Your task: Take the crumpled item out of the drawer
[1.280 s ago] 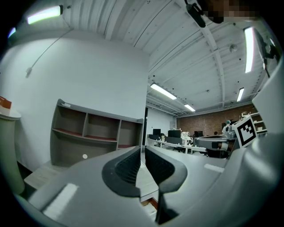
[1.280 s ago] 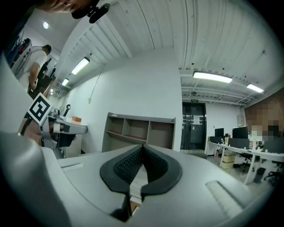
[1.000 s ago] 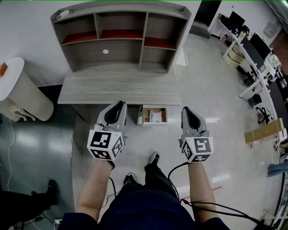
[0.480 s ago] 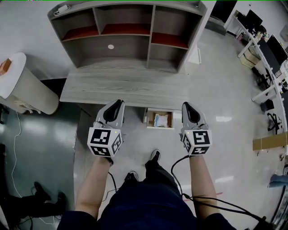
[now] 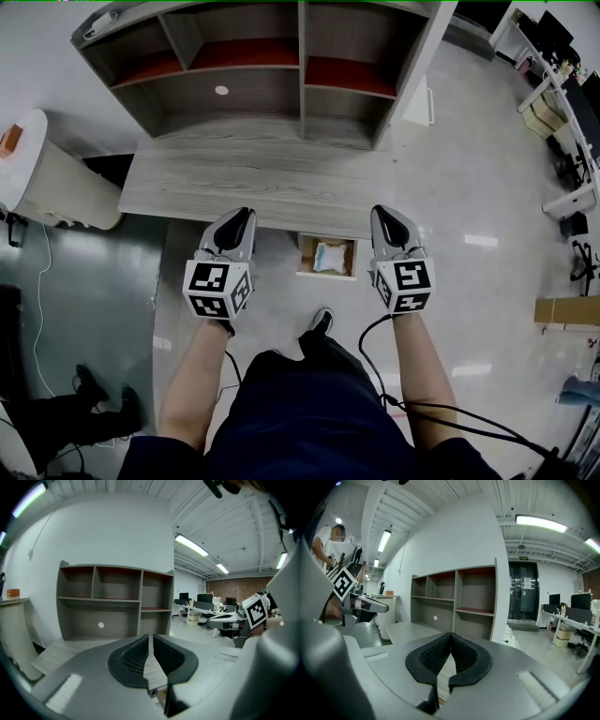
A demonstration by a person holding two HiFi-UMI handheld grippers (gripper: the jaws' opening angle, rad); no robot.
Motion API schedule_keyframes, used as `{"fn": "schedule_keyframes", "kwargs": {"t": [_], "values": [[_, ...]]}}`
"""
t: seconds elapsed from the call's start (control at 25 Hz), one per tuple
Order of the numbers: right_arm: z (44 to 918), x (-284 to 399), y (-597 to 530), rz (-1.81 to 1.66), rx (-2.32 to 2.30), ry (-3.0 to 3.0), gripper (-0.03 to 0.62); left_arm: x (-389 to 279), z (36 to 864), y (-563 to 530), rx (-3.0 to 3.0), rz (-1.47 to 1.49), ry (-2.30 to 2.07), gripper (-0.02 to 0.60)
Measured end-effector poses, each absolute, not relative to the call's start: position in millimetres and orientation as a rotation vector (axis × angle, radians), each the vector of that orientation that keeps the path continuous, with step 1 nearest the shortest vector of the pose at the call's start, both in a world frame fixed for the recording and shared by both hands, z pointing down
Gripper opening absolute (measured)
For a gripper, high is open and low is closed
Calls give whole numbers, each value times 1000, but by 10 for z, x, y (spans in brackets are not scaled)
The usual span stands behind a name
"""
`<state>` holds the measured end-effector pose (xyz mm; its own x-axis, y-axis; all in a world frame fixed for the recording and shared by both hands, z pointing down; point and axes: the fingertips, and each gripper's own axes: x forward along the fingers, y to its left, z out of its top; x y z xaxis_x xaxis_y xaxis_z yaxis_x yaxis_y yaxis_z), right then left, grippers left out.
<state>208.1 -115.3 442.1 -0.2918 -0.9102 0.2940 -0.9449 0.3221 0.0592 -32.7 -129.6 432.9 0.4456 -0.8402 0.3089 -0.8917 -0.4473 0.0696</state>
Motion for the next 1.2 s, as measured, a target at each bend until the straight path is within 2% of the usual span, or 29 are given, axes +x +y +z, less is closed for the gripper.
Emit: {"fn": "schedule_keyframes", "kwargs": {"t": [0.4,0.56,1.0,1.2], "values": [[5226,1942,-1388,250,1375,-2271,8,-71,4990,-1492,2442,524,-1421,34],[5641,1746,-1363,264,1230,-2228,29,-64,5456,-1530,2417,616,-1332,34],[6985,1323,-830,339,737,-2041,34,-69,6535,-1072,2367,887,-1015,35],[7624,1381,-655,404,633,-1894,100,-221,6843,-753,2309,956,-955,35]]}}
